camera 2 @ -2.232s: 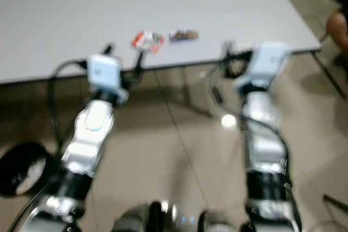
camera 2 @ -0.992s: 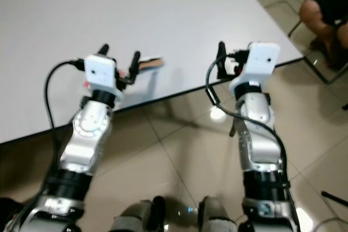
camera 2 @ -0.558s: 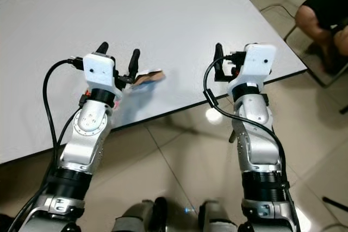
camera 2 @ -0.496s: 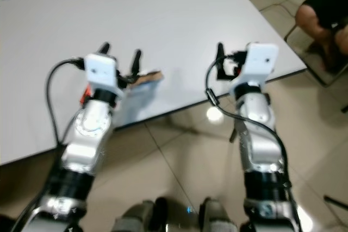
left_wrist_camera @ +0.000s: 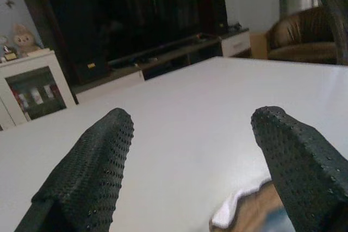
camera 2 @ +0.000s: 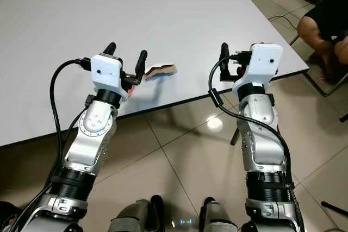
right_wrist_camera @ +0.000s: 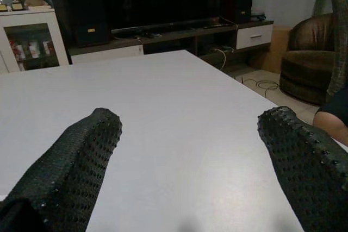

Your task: Picking trash to rubbish bin

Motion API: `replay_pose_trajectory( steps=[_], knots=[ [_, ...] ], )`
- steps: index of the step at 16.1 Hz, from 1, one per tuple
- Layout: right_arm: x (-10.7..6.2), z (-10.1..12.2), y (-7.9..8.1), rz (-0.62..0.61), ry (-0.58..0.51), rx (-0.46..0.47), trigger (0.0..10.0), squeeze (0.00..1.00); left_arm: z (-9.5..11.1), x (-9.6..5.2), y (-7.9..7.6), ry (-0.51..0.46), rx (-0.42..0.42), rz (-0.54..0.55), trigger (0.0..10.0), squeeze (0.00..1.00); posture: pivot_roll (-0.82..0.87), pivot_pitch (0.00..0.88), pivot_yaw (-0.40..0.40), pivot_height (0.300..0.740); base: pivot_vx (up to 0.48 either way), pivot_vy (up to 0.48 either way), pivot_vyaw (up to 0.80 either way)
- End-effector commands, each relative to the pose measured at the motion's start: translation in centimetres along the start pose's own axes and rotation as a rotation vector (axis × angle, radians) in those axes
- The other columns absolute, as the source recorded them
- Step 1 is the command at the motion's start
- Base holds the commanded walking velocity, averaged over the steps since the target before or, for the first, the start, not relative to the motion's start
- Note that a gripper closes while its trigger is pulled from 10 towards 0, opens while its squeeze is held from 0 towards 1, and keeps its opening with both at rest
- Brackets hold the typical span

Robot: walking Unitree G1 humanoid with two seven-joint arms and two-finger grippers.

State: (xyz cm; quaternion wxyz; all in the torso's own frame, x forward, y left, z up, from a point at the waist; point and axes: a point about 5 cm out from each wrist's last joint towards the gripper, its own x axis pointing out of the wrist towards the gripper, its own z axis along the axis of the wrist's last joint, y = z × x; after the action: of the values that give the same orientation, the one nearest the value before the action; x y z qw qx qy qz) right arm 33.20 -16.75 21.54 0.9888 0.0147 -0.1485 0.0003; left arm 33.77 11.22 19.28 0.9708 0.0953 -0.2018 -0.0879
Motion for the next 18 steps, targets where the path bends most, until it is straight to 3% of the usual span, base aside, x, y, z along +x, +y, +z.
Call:
replay_pose_trajectory(
  steps=[1,5,18],
  knots=[
    [0.07,0.06,0.25,0.012,0.004,-0.002,10.0,0.00,-0.36,0.12,0.34,0.018,0.019,-0.009,10.0,0.00,0.01,0.232,0.059,0.740,0.000,0.000,0.00],
    [-0.04,-0.08,0.31,0.010,0.010,-0.001,10.0,0.00,-0.52,0.32,0.97,0.028,0.038,0.004,10.0,0.00,0.01,0.239,0.062,0.740,0.000,0.000,0.00],
    [-0.29,-0.41,0.22,-0.002,0.026,-0.003,10.0,0.00,-0.52,0.09,0.58,0.021,0.034,-0.007,10.0,0.00,0.01,0.255,0.071,0.740,0.037,0.000,0.00]
  ],
)
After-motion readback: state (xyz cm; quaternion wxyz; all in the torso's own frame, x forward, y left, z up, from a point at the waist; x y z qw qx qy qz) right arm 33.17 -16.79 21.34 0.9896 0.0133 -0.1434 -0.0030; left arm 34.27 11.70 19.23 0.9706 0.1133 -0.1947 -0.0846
